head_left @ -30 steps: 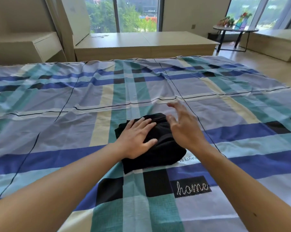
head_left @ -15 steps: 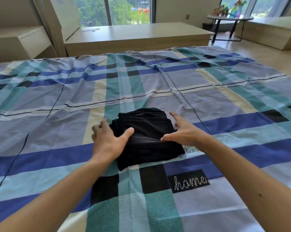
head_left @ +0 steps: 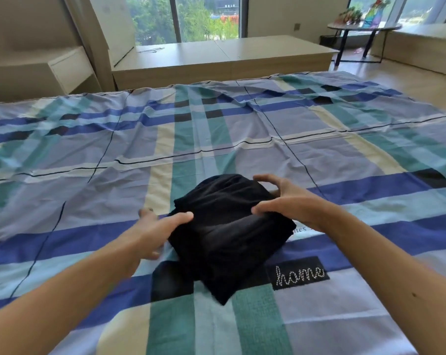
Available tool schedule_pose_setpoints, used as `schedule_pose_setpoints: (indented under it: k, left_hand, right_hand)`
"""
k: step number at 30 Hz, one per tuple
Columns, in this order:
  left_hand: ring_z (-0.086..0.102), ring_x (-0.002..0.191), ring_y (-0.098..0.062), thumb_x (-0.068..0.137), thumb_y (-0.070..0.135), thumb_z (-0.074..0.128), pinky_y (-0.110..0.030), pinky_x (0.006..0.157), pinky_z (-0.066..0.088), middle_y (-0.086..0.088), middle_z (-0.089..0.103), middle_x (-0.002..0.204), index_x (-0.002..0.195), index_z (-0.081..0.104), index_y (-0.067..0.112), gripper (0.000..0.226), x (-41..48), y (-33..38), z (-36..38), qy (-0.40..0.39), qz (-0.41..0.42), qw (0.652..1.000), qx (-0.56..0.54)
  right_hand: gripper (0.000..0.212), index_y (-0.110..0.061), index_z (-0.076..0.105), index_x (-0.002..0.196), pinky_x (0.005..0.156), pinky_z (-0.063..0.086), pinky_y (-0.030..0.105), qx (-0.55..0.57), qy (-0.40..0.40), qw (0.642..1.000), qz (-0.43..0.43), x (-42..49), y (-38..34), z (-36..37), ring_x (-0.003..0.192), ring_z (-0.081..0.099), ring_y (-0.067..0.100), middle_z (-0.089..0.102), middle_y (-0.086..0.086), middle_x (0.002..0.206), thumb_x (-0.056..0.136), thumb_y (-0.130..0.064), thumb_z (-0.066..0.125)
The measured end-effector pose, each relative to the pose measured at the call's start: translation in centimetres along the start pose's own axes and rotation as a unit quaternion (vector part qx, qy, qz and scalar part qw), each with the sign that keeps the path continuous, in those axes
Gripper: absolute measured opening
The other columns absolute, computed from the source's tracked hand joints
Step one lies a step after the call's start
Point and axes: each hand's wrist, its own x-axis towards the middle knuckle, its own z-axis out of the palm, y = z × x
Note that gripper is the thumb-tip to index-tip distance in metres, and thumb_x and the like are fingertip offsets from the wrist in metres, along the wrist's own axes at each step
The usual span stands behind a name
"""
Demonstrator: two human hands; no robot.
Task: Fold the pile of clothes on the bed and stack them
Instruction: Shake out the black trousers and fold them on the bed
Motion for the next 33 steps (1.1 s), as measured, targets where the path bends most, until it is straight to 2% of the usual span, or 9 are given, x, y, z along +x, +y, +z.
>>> schedule_pose_setpoints:
  k: [3,6,10,13,17,23,26,30,33]
  left_hand:
    - [0.045,0.129,-0.029,0.081,0.055,0.068,-0.047,0.109,0.039,-0.008,0.047,0.139,0.143,0.039,0.016,0.079,1.1,2.4,0.0,0.177,0.199,0.962,0.063]
    - [0.050,0.122,-0.016,0.096,0.036,0.058,-0.030,0.103,0.038,0.004,0.057,0.124,0.124,0.062,0.023,0.031,2.0,7.0,4.3,0.108,0.395,0.903,0.133]
    - [0.051,0.127,-0.021,0.098,0.041,0.055,-0.030,0.104,0.037,-0.002,0.061,0.130,0.122,0.067,0.026,0.031,5.2,10.8,9.4,-0.051,0.416,0.855,0.306]
    - [0.060,0.109,-0.024,0.095,0.046,0.058,-0.038,0.097,0.047,-0.001,0.071,0.110,0.103,0.073,0.026,0.027,7.9,10.0,9.8,-0.074,0.418,0.798,0.427]
    - [0.059,0.089,-0.026,0.097,0.037,0.057,-0.040,0.084,0.049,0.013,0.057,0.071,0.070,0.059,0.033,0.028,9.3,9.6,8.9,-0.034,0.430,0.805,0.406]
    - [0.059,0.091,-0.033,0.100,0.040,0.048,-0.041,0.080,0.048,-0.008,0.063,0.088,0.062,0.050,0.021,0.042,11.0,8.9,6.8,0.097,0.354,0.858,0.360]
    - [0.061,0.096,-0.037,0.100,0.043,0.045,-0.045,0.085,0.049,-0.014,0.066,0.094,0.061,0.046,0.023,0.044,12.0,7.8,5.3,0.088,0.338,0.858,0.377]
    - [0.055,0.114,-0.030,0.100,0.052,0.040,-0.047,0.096,0.041,-0.007,0.063,0.116,0.094,0.056,0.026,0.031,10.9,7.9,5.8,0.098,0.371,0.845,0.372]
    - [0.049,0.123,-0.024,0.083,0.078,0.031,-0.052,0.104,0.040,-0.001,0.055,0.130,0.126,0.052,0.033,0.066,9.6,7.8,5.4,0.045,0.391,0.850,0.350]
  right_hand:
    - [0.057,-0.031,0.053,0.137,0.097,0.055,0.033,-0.050,-0.028,0.998,0.010,-0.4,0.4,0.0,0.102,0.072,0.015,0.073,0.000,0.116,0.086,-0.023,0.077]
    - [0.036,-0.023,0.053,0.133,0.091,0.053,0.035,0.003,-0.004,1.000,0.020,-1.4,0.3,-2.1,0.100,0.067,0.019,0.068,0.010,0.117,0.097,-0.023,0.060]
    - [0.035,-0.011,0.061,0.122,0.081,0.057,0.033,0.013,-0.034,0.999,-0.008,-2.8,1.1,-4.1,0.092,0.066,0.018,0.068,0.011,0.106,0.087,-0.003,0.060]
    - [0.040,-0.018,0.072,0.107,0.081,0.055,0.043,-0.085,-0.042,0.995,-0.025,-2.4,1.9,-4.0,0.086,0.064,0.021,0.072,0.009,0.095,0.069,-0.005,0.067]
    - [0.015,-0.018,0.073,0.089,0.074,0.049,0.041,-0.135,-0.018,0.989,-0.053,-1.3,2.6,-4.0,0.075,0.060,0.019,0.069,0.008,0.081,0.080,-0.006,0.075]
    - [0.011,-0.019,0.069,0.072,0.066,0.035,0.037,-0.127,-0.064,0.990,-0.016,-2.1,3.7,-5.9,0.066,0.046,0.019,0.059,0.003,0.068,0.077,-0.012,0.075]
    - [0.026,-0.022,0.066,0.064,0.060,0.037,0.025,-0.180,-0.120,0.976,0.028,-2.8,3.5,-6.9,0.060,0.047,0.011,0.055,-0.002,0.064,0.082,-0.004,0.075]
    - [0.030,-0.023,0.064,0.066,0.065,0.041,0.026,-0.251,-0.153,0.954,0.057,-2.3,1.9,-6.1,0.063,0.051,0.011,0.057,-0.007,0.062,0.078,0.003,0.074]
    - [0.024,-0.019,0.067,0.084,0.070,0.048,0.028,-0.246,-0.119,0.961,0.046,-2.2,1.4,-6.1,0.071,0.060,0.012,0.067,-0.009,0.072,0.076,0.002,0.076]
